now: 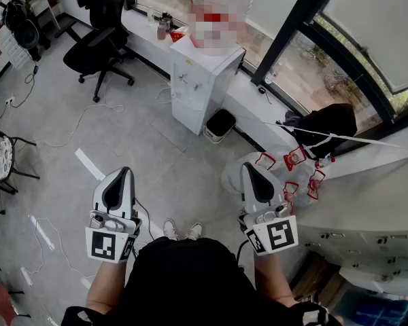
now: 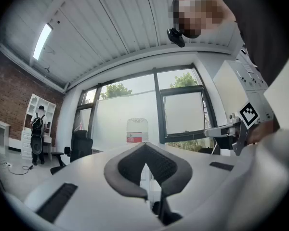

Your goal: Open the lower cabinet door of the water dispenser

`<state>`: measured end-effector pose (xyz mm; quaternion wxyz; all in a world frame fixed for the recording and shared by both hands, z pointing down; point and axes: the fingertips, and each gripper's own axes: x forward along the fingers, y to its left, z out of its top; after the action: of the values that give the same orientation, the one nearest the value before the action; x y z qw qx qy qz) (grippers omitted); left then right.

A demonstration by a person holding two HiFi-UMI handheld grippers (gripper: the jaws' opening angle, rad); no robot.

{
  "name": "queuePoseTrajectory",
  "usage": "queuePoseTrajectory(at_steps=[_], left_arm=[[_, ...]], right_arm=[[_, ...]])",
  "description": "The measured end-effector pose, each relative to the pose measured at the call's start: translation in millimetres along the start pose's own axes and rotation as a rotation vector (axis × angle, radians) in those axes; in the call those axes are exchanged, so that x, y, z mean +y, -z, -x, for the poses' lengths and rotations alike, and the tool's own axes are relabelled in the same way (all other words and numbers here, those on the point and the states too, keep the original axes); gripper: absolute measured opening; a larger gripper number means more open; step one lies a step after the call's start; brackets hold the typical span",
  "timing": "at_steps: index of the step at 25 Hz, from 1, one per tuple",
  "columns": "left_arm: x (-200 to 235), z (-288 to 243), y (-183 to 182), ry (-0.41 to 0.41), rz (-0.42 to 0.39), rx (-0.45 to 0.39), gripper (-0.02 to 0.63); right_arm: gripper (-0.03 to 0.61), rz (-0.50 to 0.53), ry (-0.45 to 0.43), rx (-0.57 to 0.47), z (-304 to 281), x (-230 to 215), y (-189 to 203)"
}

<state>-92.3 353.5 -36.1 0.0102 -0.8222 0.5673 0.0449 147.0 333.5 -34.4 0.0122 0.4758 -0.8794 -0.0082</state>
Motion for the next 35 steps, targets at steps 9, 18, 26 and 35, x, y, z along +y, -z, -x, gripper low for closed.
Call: queuePoseTrajectory(at_steps=[9,18,26,35], left_arm=[[11.3,4.8,3.1,0.003,-0.01,-0.004,0.008],[42.3,15.9,18.2,0.029,0.001,0.01,0.008],[56.0,-23.2,40.4,0.037,0.042,0.053,0.008],[73.5,-139.2,53.5,0.0,0.012,0.091,0.008]], right_arm=[[0.005,-0.06,-0.051,0.001,-7.0,14.5,1.7],[0.005,-0.062,0.001,0.055,-14.3,39.1,21.4],[0.005,-0.085,0.003,0.102,-50.3,14.7,44.5],[0.005,-0.102,-0.077,0.111,-161.6,-73.9,55.6]])
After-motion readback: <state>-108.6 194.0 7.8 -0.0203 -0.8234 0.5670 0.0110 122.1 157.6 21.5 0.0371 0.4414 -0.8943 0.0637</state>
